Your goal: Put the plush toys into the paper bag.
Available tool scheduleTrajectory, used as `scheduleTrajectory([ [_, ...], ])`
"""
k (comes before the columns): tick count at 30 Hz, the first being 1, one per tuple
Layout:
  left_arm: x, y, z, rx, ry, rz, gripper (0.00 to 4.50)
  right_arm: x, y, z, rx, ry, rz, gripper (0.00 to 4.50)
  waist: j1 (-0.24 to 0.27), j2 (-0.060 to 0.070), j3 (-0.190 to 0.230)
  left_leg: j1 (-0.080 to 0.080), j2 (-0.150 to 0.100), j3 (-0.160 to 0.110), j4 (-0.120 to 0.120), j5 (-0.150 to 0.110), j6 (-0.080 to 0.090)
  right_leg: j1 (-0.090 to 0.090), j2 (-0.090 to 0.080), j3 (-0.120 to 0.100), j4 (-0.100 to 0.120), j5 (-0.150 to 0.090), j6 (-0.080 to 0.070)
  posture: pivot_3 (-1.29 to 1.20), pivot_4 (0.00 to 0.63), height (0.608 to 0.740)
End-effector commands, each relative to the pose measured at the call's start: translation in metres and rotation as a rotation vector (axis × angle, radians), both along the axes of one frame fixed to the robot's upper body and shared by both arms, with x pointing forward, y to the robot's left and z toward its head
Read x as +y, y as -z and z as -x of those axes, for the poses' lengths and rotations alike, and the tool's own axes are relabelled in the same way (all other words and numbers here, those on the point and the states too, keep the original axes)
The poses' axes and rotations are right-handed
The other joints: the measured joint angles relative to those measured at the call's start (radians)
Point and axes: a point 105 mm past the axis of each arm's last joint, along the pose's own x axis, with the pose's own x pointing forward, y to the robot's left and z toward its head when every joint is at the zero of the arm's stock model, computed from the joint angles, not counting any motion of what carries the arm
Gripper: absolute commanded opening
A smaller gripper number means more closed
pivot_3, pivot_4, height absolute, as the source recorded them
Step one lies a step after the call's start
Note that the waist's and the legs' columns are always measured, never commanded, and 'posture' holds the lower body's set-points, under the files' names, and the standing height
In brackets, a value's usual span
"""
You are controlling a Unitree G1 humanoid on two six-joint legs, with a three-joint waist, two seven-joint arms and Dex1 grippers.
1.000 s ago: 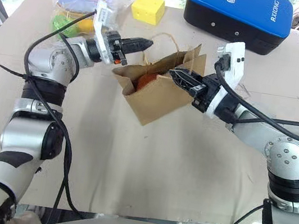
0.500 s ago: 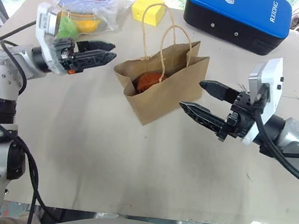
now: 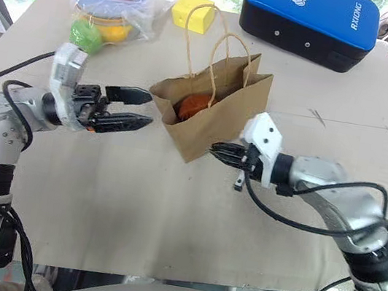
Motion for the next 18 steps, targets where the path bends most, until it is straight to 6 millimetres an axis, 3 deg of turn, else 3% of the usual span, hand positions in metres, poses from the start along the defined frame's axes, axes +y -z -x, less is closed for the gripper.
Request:
scheduleTrajectory([
  [1, -0.004, -0.004, 0.002, -0.065, 0.038, -0.040, 4.50, 0.012, -0.007, -0.007, -0.072, -0.028, -0.019, 0.04, 0.003, 0.000, 0.000, 0.000, 0.000, 0.000, 0.000, 0.000, 0.000, 0.000, 0.000, 0.000, 0.000, 0.000, 0.000, 0.00, 0.150, 0.740],
  [9, -0.016, 0.005, -0.002, -0.133, -0.031, -0.065, 4.50, 0.030, -0.009, -0.024, -0.067, 0.025, -0.115, 0.04, 0.013, 0.000, 0.000, 0.000, 0.000, 0.000, 0.000, 0.000, 0.000, 0.000, 0.000, 0.000, 0.000, 0.000, 0.000, 0.00, 0.150, 0.740],
  [18, -0.034, 0.006, -0.012, -0.223, -0.244, 0.001, 4.50, 0.033, -0.007, -0.026, -0.043, 0.062, -0.170, 0.04, 0.015, 0.000, 0.000, 0.000, 0.000, 0.000, 0.001, 0.000, 0.000, 0.000, 0.000, 0.000, 0.001, 0.000, 0.000, 0.00, 0.150, 0.740],
])
